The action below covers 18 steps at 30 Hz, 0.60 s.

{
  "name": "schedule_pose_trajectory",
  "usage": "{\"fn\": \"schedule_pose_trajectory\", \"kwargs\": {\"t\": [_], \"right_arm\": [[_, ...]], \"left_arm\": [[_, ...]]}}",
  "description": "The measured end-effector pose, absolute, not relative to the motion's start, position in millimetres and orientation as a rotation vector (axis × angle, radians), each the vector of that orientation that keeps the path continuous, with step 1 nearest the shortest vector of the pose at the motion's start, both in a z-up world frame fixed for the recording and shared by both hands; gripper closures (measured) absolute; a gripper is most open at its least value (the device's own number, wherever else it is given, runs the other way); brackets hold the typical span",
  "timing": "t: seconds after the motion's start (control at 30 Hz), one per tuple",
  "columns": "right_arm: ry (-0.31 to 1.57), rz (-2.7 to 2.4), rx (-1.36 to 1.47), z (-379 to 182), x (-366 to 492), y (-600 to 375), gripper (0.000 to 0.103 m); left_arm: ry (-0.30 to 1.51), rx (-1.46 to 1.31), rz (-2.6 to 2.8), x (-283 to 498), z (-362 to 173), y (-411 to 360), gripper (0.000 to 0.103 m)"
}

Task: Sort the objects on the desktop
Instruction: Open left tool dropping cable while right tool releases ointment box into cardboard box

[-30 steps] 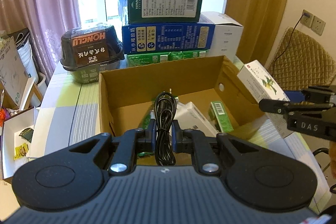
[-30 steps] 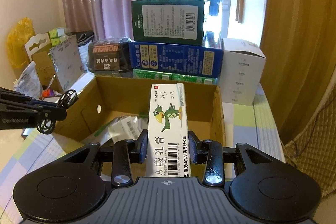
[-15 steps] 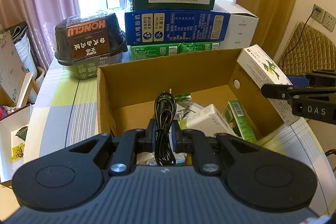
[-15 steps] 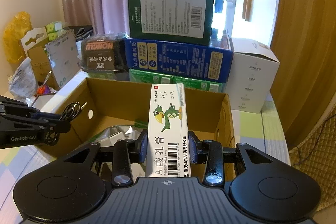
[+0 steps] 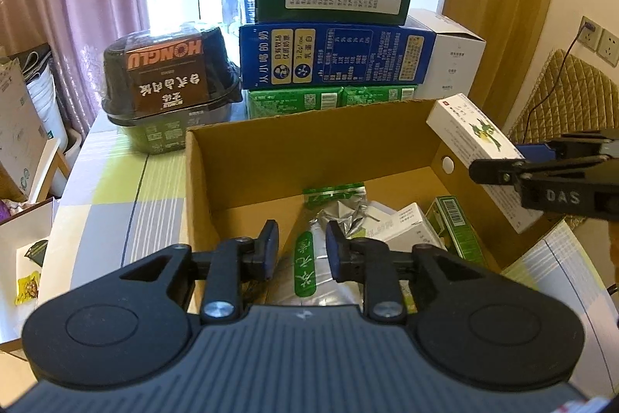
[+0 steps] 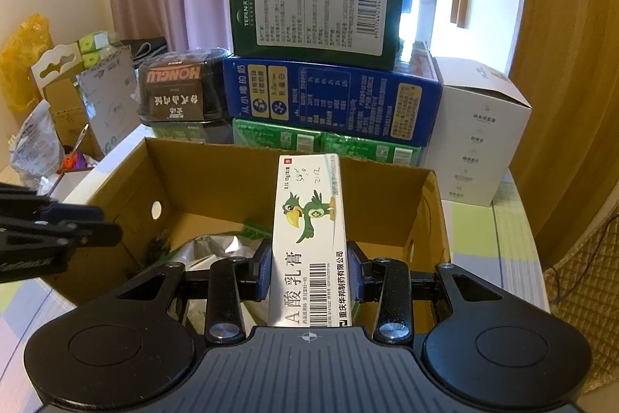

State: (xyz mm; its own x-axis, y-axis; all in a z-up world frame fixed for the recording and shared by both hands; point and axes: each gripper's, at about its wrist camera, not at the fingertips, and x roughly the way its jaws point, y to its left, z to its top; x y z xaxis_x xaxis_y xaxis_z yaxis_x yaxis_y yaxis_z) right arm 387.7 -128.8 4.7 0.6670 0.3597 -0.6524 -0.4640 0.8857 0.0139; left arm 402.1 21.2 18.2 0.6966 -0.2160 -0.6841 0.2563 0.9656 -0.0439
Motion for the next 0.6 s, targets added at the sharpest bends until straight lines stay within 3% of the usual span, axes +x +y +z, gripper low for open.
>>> {"fn": "schedule_pose_trajectory", "kwargs": {"t": [0.1,0.17,0.27,0.43,0.6], "right_arm": [[0.694,0.491,-0.133,5.4,393.9,-127.7,0.067],[0.688,0.491,-0.116,8.0,396.2,-129.0,0.055],[0.667,0.479,-0.081,16.6,391.5,-137.3,0.051],[0.670,0.450,-0.027,27.3,365.7,-157.7,0.044],[0.682,0.432,0.025,30.3,316.8,-179.4,0.030]], "left_arm": [[0.750,0.050,-0.260,396.7,19.8,24.3,0.078],[0.743,0.037,-0.256,391.2,22.1,26.7,0.076],[0.731,0.020,-0.250,380.9,26.3,28.8,0.070],[0.716,-0.009,-0.243,353.8,34.0,28.0,0.047],[0.709,-0.004,-0.237,318.4,44.5,22.3,0.037]]}}
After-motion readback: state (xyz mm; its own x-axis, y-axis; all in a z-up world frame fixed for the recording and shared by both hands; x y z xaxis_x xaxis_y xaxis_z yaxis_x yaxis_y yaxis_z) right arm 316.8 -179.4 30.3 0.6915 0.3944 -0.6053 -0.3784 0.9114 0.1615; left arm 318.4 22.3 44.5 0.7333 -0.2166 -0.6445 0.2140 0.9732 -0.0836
